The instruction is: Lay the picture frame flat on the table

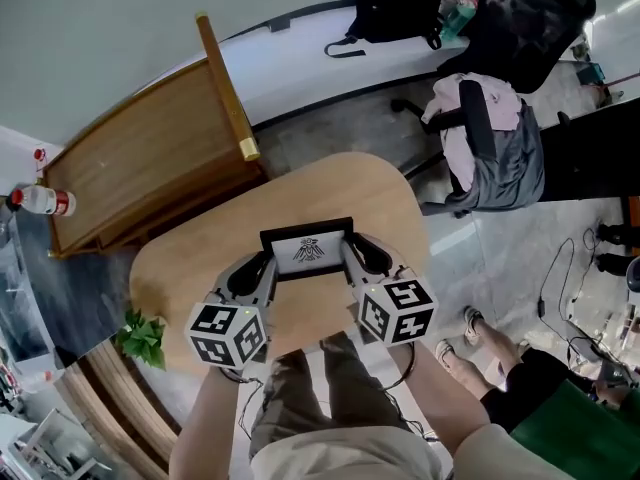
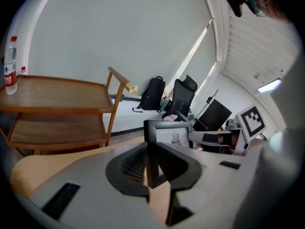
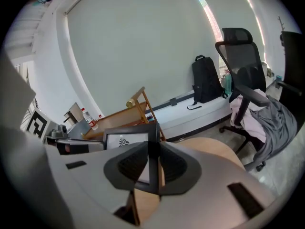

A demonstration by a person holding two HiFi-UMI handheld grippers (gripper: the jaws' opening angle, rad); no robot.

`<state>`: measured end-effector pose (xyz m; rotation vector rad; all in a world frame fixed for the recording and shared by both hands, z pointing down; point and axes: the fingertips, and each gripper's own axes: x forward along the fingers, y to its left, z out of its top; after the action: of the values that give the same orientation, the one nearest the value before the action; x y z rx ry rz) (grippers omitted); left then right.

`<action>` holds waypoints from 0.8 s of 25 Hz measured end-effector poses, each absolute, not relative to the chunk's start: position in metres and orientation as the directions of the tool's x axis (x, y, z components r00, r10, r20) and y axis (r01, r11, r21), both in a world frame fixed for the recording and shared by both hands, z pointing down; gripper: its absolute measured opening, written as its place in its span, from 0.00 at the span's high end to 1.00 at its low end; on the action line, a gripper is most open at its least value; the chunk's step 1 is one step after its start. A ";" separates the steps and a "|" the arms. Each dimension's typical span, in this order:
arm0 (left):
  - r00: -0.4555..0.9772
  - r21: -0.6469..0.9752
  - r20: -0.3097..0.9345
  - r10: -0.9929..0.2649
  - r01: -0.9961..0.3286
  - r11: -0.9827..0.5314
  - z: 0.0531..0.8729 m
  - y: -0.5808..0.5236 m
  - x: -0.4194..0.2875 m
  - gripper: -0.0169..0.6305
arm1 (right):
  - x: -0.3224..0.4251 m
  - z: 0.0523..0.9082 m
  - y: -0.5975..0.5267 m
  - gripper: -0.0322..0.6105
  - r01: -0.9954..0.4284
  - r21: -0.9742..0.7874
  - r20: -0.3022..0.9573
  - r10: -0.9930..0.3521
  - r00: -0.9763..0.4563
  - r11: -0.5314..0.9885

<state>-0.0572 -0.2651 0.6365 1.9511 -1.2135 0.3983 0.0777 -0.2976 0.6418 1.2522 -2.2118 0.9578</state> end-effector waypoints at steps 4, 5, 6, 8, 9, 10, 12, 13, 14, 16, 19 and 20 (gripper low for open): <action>0.530 0.545 0.611 -0.587 -0.820 -0.173 0.695 -0.266 -0.056 0.88 | 0.079 0.693 -0.303 0.86 -0.866 -0.365 0.680 -0.536 -0.499 0.343; 0.536 0.558 0.613 -0.581 -0.814 -0.162 0.708 -0.266 -0.056 0.88 | 0.079 0.705 -0.303 0.86 -0.865 -0.368 0.689 -0.525 -0.499 0.340; 0.539 0.565 0.616 -0.575 -0.811 -0.155 0.720 -0.265 -0.055 0.88 | 0.079 0.716 -0.304 0.86 -0.866 -0.369 0.697 -0.515 -0.499 0.338; 0.544 0.578 0.623 -0.562 -0.804 -0.138 0.743 -0.265 -0.053 0.88 | 0.081 0.737 -0.304 0.86 -0.868 -0.369 0.712 -0.500 -0.493 0.331; 0.546 0.584 0.627 -0.556 -0.802 -0.129 0.753 -0.264 -0.052 0.88 | 0.082 0.747 -0.304 0.86 -0.870 -0.370 0.719 -0.493 -0.490 0.325; 0.546 0.586 0.632 -0.549 -0.801 -0.122 0.763 -0.264 -0.052 0.88 | 0.083 0.757 -0.303 0.86 -0.872 -0.373 0.726 -0.485 -0.488 0.318; 0.544 0.583 0.646 -0.536 -0.804 -0.113 0.783 -0.263 -0.051 0.88 | 0.084 0.778 -0.300 0.86 -0.873 -0.381 0.739 -0.467 -0.486 0.305; 0.542 0.582 0.652 -0.530 -0.806 -0.108 0.793 -0.263 -0.051 0.88 | 0.084 0.788 -0.299 0.86 -0.874 -0.385 0.745 -0.459 -0.484 0.298; 0.541 0.582 0.657 -0.525 -0.807 -0.103 0.803 -0.263 -0.052 0.88 | 0.083 0.799 -0.298 0.86 -0.875 -0.388 0.750 -0.452 -0.483 0.291; 0.540 0.584 0.666 -0.514 -0.807 -0.091 0.821 -0.264 -0.054 0.88 | 0.082 0.819 -0.297 0.86 -0.878 -0.393 0.761 -0.438 -0.478 0.274; 0.537 0.583 0.681 -0.497 -0.809 -0.075 0.848 -0.267 -0.056 0.88 | 0.081 0.848 -0.297 0.86 -0.883 -0.394 0.779 -0.418 -0.468 0.254; 0.535 0.581 0.686 -0.493 -0.811 -0.071 0.857 -0.268 -0.057 0.88 | 0.080 0.857 -0.299 0.86 -0.885 -0.395 0.783 -0.412 -0.465 0.248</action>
<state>-0.0568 -0.2682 0.8570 1.7232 -1.0999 0.3785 0.0803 -0.2986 0.8575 1.1769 -1.9908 1.1537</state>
